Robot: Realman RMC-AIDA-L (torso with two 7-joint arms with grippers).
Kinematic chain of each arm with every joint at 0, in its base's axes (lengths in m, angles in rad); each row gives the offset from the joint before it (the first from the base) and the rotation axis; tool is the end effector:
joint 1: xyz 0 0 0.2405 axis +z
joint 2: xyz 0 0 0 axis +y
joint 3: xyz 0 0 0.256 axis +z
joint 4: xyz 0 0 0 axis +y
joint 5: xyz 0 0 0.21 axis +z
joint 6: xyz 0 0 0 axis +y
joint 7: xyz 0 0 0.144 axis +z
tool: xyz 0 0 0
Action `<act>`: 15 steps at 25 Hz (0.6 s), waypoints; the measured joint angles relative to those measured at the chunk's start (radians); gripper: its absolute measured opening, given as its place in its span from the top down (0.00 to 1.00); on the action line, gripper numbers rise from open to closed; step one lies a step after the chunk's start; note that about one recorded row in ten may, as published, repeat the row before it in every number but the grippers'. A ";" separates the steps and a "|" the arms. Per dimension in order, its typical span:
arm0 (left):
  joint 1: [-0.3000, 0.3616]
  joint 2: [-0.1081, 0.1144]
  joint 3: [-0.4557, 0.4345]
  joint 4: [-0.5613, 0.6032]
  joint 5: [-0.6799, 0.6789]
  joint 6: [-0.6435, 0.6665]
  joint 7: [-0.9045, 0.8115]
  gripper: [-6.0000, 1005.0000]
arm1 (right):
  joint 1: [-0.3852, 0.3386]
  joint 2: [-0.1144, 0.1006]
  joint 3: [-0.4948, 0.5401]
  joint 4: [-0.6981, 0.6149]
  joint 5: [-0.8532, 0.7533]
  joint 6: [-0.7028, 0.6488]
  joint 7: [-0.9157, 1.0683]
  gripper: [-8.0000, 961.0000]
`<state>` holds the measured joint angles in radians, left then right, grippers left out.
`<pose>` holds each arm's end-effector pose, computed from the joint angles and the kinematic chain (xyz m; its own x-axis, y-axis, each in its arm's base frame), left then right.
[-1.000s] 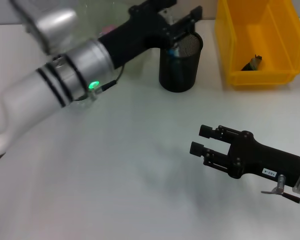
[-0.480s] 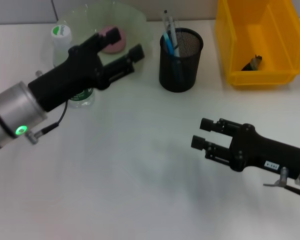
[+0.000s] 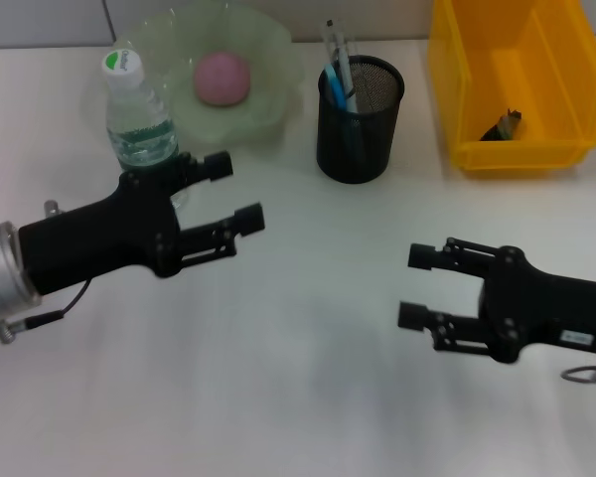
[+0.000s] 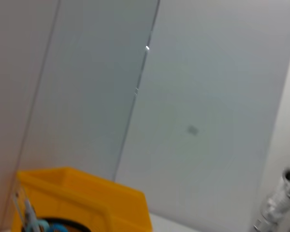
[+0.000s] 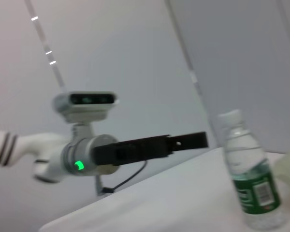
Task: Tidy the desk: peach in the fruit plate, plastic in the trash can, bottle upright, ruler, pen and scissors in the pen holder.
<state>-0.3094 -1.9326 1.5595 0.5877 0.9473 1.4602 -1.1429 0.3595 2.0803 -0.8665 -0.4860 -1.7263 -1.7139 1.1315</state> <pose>-0.2561 0.2877 -0.0069 0.6383 0.2187 0.7381 0.4229 -0.9008 -0.0988 0.2754 0.2570 -0.0258 0.6787 -0.2908 -0.6744 -0.4044 -0.9145 -0.0127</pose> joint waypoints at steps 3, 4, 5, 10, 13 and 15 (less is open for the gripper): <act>0.003 0.000 -0.063 0.000 0.115 0.041 -0.030 0.19 | -0.043 0.002 -0.001 -0.111 -0.023 -0.102 -0.025 0.29; 0.004 -0.002 -0.074 -0.001 0.150 0.051 -0.033 0.19 | -0.043 0.002 -0.001 -0.111 -0.023 -0.102 -0.025 0.26; 0.006 -0.006 -0.081 0.000 0.181 0.056 -0.032 0.19 | -0.052 0.002 -0.001 -0.133 -0.023 -0.126 -0.033 0.24; 0.010 -0.027 -0.104 0.005 0.286 0.060 -0.030 0.19 | -0.068 0.001 0.002 -0.224 -0.037 -0.199 -0.040 0.21; 0.015 -0.035 -0.105 0.005 0.314 0.064 -0.028 0.19 | -0.062 0.002 0.000 -0.252 -0.087 -0.201 -0.040 0.21; 0.016 -0.036 -0.105 0.005 0.317 0.067 -0.028 0.19 | -0.059 0.002 -0.002 -0.252 -0.099 -0.200 -0.040 0.21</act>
<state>-0.2933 -1.9686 1.4547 0.5929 1.2642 1.5274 -1.1709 0.3003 2.0819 -0.8688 -0.7383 -1.8250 -1.9140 1.0911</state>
